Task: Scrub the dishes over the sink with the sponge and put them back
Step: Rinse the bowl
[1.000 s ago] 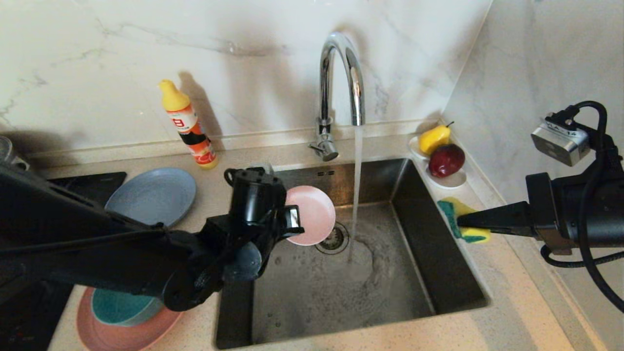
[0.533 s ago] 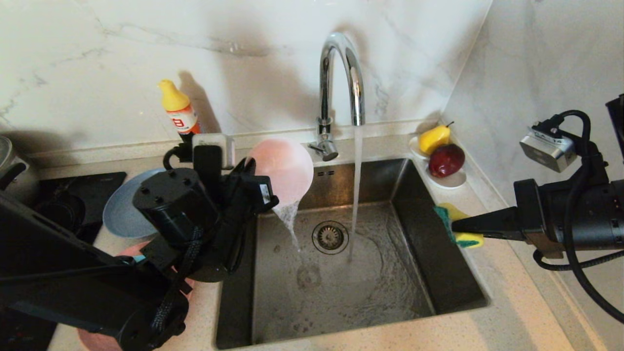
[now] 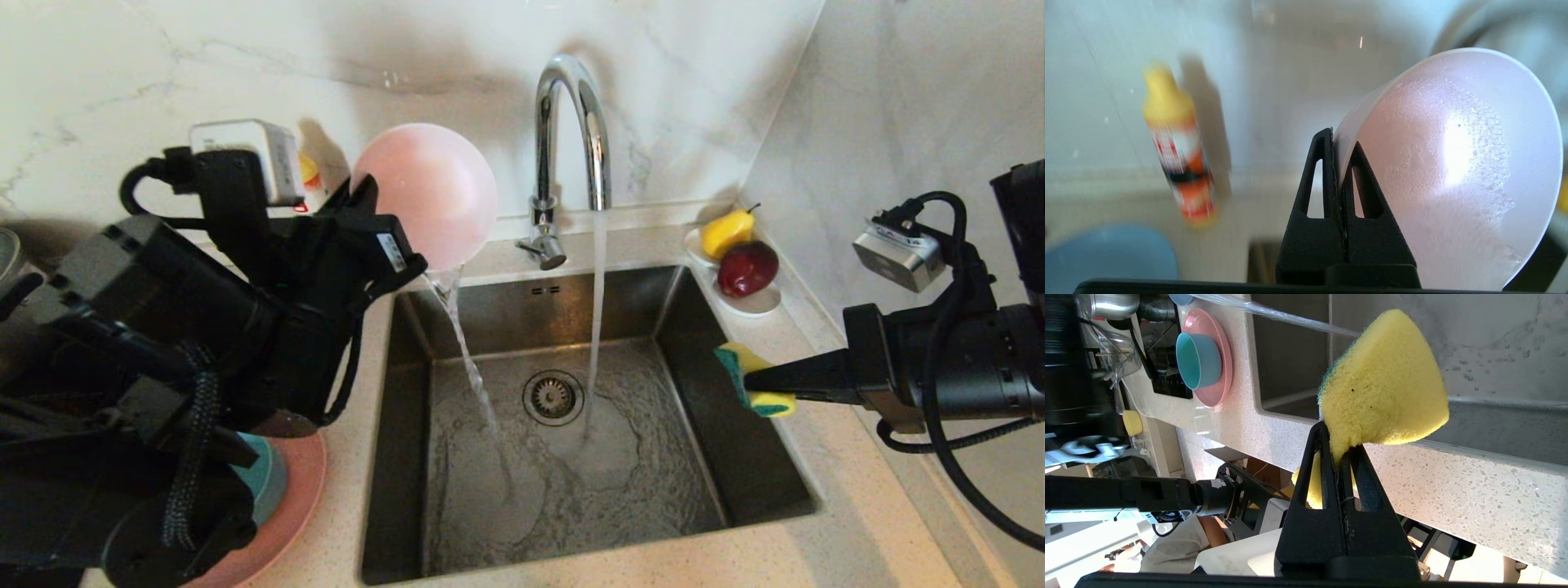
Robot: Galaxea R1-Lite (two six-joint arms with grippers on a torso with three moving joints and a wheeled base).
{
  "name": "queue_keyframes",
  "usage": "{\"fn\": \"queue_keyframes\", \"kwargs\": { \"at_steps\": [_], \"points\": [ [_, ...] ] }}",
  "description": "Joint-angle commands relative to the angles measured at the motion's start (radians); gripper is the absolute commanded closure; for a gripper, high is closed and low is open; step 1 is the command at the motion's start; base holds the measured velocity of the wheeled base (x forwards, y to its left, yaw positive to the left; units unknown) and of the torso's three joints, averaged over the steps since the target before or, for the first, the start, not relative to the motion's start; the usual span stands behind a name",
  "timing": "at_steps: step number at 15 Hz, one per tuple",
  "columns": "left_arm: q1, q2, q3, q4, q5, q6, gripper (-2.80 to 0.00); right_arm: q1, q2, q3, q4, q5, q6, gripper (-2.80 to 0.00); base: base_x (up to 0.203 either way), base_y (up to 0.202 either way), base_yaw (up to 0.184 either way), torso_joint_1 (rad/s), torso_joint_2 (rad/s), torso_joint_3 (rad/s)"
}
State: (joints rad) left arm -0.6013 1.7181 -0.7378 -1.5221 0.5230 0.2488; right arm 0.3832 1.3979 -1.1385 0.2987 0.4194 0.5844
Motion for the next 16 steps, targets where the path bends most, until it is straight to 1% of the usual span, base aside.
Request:
{"fn": "queue_keyframes", "kwargs": {
  "at_steps": [1,7,10,15,16],
  "points": [
    [0.000,-0.069,-0.015,-0.008,-0.004,0.005,0.00,0.002,0.003,-0.001,0.002,0.002,0.003,0.00,0.000,0.000,0.000,0.000,0.00,0.000],
    [-0.003,-0.170,-0.059,0.010,-0.028,0.011,0.00,0.002,0.009,-0.008,0.002,0.002,0.002,0.00,0.000,0.000,0.000,0.000,0.00,0.000],
    [-0.008,-0.204,-0.059,0.040,-0.054,0.010,0.00,0.002,0.012,-0.012,0.000,0.001,0.002,0.00,0.000,0.000,0.000,0.000,0.00,0.000],
    [-0.008,-0.184,-0.030,0.056,-0.054,0.001,0.00,0.002,0.003,-0.001,0.002,0.002,0.000,0.00,0.000,0.000,0.000,0.000,0.00,0.000],
    [-0.007,-0.161,-0.018,0.083,-0.053,-0.008,0.00,0.002,-0.004,-0.001,0.002,0.001,0.001,0.00,0.000,0.000,0.000,0.000,0.00,0.000]
  ]
}}
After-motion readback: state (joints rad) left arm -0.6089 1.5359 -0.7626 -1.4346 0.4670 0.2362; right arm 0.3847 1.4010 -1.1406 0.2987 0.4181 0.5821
